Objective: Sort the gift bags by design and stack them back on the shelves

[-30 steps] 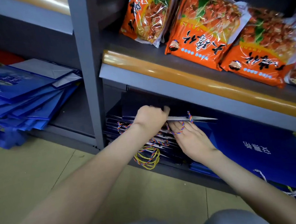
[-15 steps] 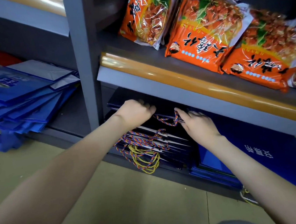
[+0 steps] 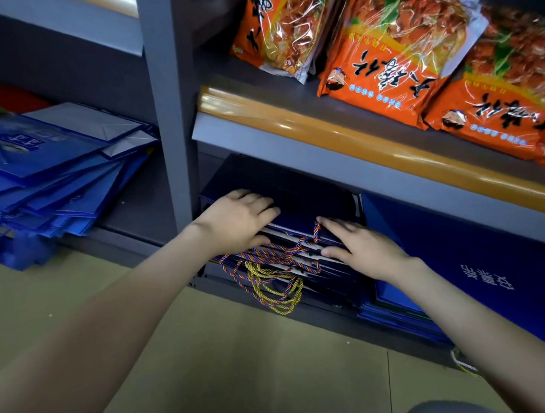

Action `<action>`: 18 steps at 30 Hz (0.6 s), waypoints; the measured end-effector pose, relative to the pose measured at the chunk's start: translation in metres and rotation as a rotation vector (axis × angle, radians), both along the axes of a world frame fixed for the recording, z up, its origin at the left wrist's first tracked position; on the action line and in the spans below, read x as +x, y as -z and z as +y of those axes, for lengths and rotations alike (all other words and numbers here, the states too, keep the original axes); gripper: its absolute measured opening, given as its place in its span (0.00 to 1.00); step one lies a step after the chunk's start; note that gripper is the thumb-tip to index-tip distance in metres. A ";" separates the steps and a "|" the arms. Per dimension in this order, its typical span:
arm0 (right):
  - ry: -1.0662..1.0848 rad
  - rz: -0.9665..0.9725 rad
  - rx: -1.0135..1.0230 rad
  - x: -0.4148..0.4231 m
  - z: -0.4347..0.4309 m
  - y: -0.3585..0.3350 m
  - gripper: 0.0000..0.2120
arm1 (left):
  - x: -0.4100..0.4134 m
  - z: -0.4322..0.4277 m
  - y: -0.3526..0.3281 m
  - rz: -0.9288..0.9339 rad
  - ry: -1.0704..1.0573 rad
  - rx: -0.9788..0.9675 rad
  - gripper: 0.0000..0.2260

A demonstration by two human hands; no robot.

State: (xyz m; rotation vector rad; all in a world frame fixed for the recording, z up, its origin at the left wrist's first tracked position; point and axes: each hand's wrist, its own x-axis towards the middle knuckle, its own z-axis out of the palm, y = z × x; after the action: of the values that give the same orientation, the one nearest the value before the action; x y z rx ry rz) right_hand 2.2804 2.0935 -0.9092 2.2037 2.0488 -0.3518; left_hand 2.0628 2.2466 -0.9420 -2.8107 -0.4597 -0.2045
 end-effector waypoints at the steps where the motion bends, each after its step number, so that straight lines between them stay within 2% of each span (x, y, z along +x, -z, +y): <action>1: 0.018 0.003 -0.017 0.000 -0.001 0.000 0.29 | -0.002 0.003 0.000 -0.021 -0.031 0.046 0.28; 3: 0.046 -0.043 -0.026 -0.001 -0.003 -0.002 0.28 | -0.003 0.007 0.002 -0.045 -0.066 0.066 0.26; 5: -0.006 -0.232 -0.005 -0.001 -0.004 -0.004 0.28 | -0.003 0.005 0.004 -0.100 -0.023 0.041 0.20; 8: -0.208 -0.490 0.141 0.004 -0.009 0.001 0.38 | -0.003 0.003 0.001 -0.201 0.011 -0.029 0.22; 11: -0.309 -0.515 0.364 0.015 -0.020 0.009 0.40 | -0.003 0.002 0.000 -0.237 0.069 -0.038 0.27; 13: -0.314 -0.534 0.411 0.020 -0.031 0.007 0.39 | 0.000 -0.003 0.003 -0.238 0.113 0.003 0.30; 16: -0.225 -0.480 0.449 0.033 -0.040 0.000 0.36 | 0.012 -0.014 0.003 -0.280 0.113 0.095 0.34; 18: -0.144 -0.443 0.470 0.039 -0.037 -0.006 0.32 | 0.020 -0.023 -0.004 -0.377 0.065 0.162 0.35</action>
State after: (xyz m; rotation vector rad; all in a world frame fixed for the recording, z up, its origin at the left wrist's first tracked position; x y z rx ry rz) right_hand 2.3197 2.0566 -0.9034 2.0741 2.1583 0.6375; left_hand 2.0828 2.2239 -0.9375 -2.6302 -0.4098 -0.7581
